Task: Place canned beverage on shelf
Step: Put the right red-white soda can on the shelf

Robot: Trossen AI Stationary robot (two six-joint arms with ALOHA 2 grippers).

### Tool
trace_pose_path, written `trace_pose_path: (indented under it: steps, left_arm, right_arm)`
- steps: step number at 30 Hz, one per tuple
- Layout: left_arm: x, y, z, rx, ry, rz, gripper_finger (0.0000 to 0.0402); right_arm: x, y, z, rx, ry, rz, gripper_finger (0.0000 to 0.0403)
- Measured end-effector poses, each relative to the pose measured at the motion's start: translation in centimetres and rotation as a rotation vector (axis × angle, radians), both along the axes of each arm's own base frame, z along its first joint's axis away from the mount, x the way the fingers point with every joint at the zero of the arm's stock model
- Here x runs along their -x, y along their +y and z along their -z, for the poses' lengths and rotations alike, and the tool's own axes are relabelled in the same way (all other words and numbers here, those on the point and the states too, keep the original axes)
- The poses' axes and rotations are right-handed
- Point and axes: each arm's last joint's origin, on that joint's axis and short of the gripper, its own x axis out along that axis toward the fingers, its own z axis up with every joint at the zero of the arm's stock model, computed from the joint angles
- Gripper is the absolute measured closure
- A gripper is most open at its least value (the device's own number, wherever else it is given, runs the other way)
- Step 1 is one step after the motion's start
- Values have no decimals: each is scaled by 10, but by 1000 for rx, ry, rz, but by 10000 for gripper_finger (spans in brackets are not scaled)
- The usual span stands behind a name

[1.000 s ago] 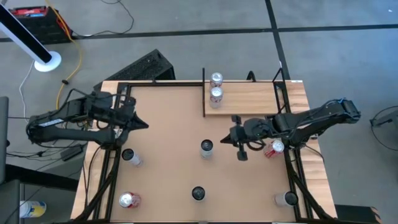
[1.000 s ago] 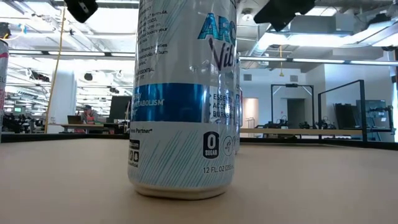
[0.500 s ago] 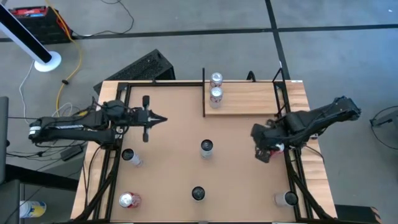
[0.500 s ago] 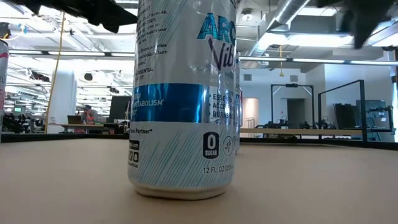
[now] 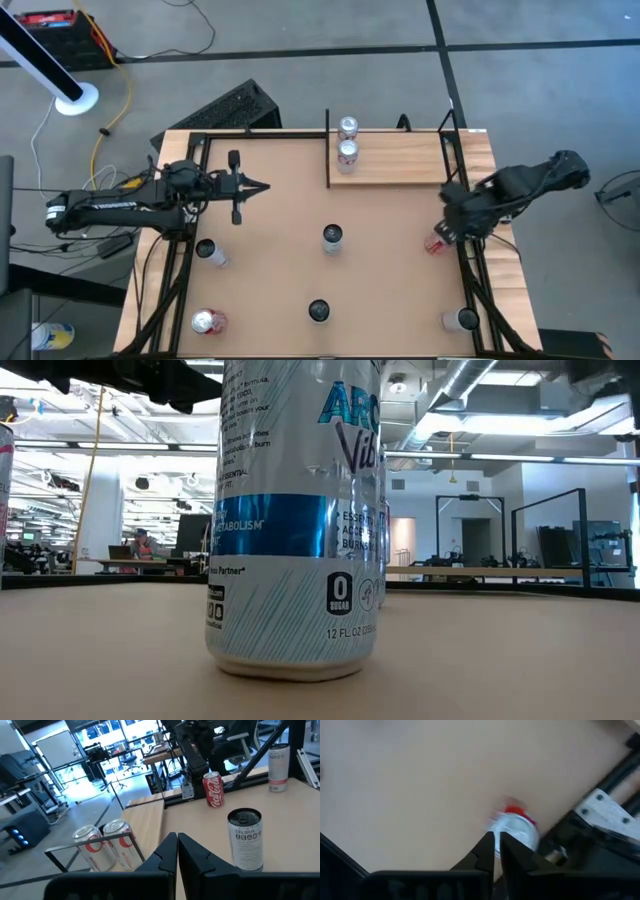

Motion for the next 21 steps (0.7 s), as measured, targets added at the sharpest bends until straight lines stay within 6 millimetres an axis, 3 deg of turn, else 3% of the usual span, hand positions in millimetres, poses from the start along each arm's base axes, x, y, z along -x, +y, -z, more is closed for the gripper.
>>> trace_pose_path:
  steps: [8, 15, 21]
  left_arm:
    - [0, 0, 0, 0, -3, 0, 401]
    - [0, 0, -1, -2, -11, 0, 402]
    - [0, 0, -1, -2, -11, 0, 401]
  right_arm:
    - [29, -13, 14, -56, -50, 90, 256]
    - [28, -11, 34, -83, 48, 79, 141]
    - [21, -5, 42, -162, 113, 61, 66]
